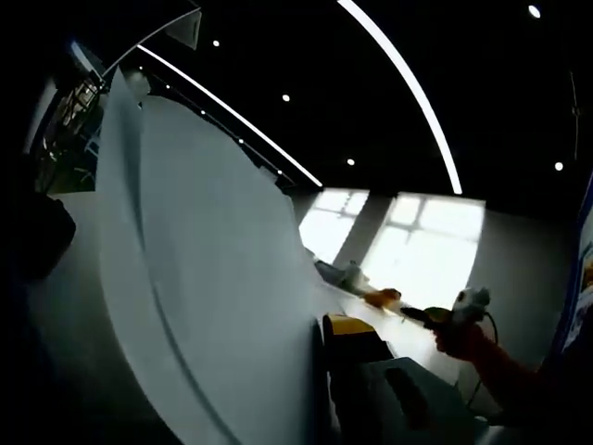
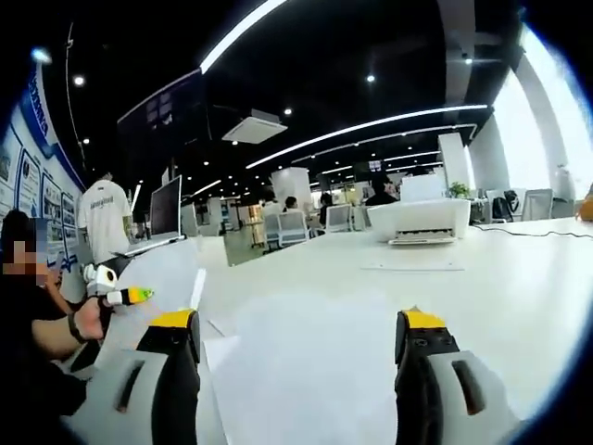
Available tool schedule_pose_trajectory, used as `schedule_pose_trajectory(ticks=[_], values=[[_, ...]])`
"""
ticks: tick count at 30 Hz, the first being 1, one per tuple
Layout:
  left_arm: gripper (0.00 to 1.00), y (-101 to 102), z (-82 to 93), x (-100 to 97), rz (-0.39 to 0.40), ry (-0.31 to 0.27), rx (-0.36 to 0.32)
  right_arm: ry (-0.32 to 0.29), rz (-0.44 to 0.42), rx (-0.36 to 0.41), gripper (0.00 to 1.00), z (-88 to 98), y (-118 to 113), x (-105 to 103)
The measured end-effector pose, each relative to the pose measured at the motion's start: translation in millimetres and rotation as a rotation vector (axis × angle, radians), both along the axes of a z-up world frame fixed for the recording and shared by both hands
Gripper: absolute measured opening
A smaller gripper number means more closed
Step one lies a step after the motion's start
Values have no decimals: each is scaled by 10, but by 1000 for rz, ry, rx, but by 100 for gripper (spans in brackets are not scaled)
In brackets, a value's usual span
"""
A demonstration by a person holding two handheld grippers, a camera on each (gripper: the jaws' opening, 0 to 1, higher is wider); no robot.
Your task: Organize the stack of printing papers by aligning and flattening the scattered papers on the table
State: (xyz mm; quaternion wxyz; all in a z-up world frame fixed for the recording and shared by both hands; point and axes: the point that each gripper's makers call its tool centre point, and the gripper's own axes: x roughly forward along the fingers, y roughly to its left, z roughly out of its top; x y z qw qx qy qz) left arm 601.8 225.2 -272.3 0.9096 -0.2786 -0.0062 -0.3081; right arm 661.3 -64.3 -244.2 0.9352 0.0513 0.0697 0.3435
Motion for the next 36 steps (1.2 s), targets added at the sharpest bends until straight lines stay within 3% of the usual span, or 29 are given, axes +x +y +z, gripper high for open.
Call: schedule_pose_trajectory(ticks=[8, 13, 18, 21, 26, 28, 36], values=[[9, 3, -7, 1, -1, 3, 3, 52, -52, -42, 85, -266, -136, 253], [9, -2, -13, 7, -2, 4, 6, 82, -94, -17, 85, -335, -275, 490], [9, 0, -9, 9, -1, 1, 6, 108, -123, -45, 85, -438, -342, 716], [9, 1, -7, 11, -1, 0, 7, 114, -132, -57, 86, -525, -359, 848], [10, -21, -11, 9, -1, -6, 26, 95, -173, -3, 90, -588, -421, 1076], [10, -33, -18, 9, -3, -6, 36, 100, -200, -34, 90, -661, -471, 1159], [10, -9, -23, 32, -7, -5, 33, 150, -208, -62, 90, -806, -507, 1274]])
